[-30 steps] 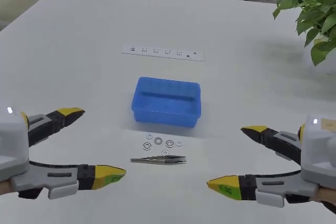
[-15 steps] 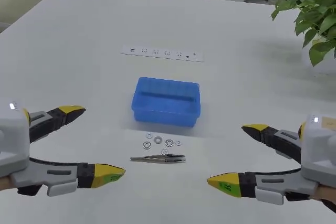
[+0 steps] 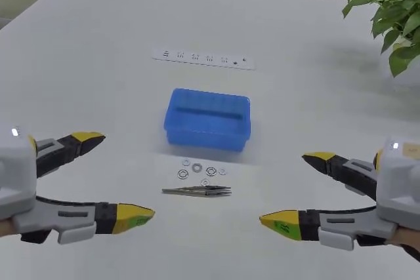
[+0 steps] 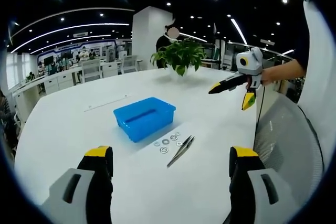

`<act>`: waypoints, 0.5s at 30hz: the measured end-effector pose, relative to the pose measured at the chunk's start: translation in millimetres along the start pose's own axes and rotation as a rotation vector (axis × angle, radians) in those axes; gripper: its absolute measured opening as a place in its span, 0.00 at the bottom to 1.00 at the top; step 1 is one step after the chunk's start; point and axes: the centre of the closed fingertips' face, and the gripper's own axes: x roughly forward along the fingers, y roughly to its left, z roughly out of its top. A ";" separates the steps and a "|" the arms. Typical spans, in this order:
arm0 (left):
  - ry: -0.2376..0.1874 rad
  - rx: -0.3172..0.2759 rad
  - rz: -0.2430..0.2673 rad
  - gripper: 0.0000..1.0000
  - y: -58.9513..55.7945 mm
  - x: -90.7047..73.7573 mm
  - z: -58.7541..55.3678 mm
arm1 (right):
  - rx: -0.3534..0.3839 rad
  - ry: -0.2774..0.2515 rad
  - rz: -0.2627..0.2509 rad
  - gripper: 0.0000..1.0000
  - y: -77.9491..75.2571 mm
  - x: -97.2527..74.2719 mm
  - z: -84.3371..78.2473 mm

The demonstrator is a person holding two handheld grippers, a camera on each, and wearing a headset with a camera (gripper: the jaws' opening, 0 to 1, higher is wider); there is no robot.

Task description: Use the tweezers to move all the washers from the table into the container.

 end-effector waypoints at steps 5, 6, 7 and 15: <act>0.005 0.004 -0.004 0.97 1.6 4.6 -0.4 | -0.002 0.007 0.003 0.87 -2.0 1.8 -0.9; 0.008 0.005 -0.006 0.97 2.0 5.7 -1.1 | -0.004 0.009 0.002 0.87 -2.5 2.3 -1.2; 0.014 0.007 -0.010 0.96 2.3 7.2 -2.3 | -0.006 0.011 0.003 0.86 -3.1 3.1 -1.5; 0.038 -0.006 -0.050 0.84 4.0 22.9 -12.7 | -0.039 0.027 -0.015 0.70 -10.4 18.1 -2.0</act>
